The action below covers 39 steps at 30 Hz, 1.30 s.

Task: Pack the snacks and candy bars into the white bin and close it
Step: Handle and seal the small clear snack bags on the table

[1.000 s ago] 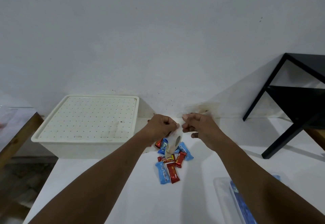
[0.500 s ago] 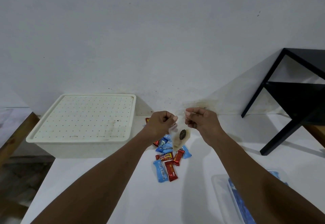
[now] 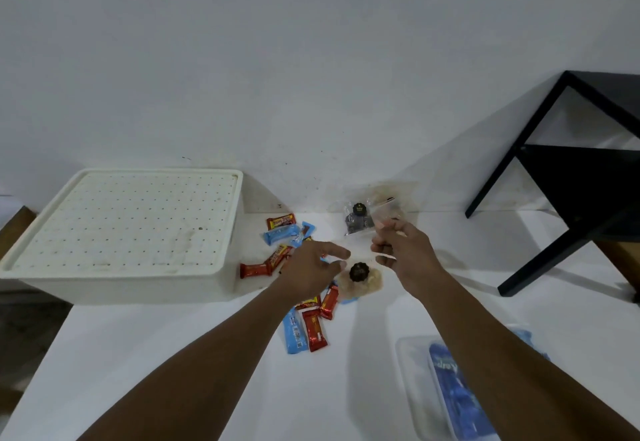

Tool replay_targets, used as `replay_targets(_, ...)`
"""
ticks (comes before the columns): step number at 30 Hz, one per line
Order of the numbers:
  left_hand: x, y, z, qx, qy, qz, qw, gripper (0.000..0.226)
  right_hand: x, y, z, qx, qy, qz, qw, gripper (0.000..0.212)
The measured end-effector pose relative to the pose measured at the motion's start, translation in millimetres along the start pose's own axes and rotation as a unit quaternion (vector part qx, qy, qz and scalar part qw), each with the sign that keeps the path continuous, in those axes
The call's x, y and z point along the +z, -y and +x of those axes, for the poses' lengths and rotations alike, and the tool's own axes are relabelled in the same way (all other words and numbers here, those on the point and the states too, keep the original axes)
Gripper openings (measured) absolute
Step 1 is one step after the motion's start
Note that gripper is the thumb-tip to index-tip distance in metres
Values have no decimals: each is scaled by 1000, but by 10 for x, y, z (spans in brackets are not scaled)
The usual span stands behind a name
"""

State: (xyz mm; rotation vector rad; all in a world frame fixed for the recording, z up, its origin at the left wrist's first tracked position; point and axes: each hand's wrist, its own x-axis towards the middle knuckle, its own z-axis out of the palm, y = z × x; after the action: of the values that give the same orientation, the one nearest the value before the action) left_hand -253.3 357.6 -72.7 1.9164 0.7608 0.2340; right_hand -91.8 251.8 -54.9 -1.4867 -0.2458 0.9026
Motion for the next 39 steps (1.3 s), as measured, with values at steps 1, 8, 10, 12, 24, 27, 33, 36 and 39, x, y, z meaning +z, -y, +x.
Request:
replay_targets(1, 38, -5, 56, -6, 0, -6, 1000, 23, -99, -6, 55, -8, -19, -34, 999, 24)
replay_targets(8, 312, 52, 649, -57, 7, -57, 997, 13, -596, -148, 578, 39, 105, -165, 980, 12)
replay_targets(10, 353, 105, 872, -71, 1, -71, 995, 10, -619, -172, 843, 42, 97, -197, 975, 20)
replay_targets(12, 366, 146, 1081, -92, -6, -76, 993, 11, -620, -189, 1122, 49, 100, -214, 971, 22)
replay_targets(24, 429, 303, 1896, -166, -38, -39, 985, 29, -548, -357, 2090, 52, 40, -223, 973, 21)
replay_targets(27, 386, 330, 1851, -168, -38, -39, 984, 29, -533, -254, 1981, 16, -6, -277, 961, 22)
replay_targets(33, 17, 177, 1343, -148, -18, -26, 988, 35, -232, 155, 1387, 1, 7, -278, 960, 19)
replay_targets(36, -287, 110, 994, -123, -20, -16, 992, 33, 109, 351, 987, -29, 40, -268, 962, 16)
replay_targets(39, -621, 61, 626, -108, -49, -29, 992, 27, 481, 443, 593, -52, 77, -262, 961, 12)
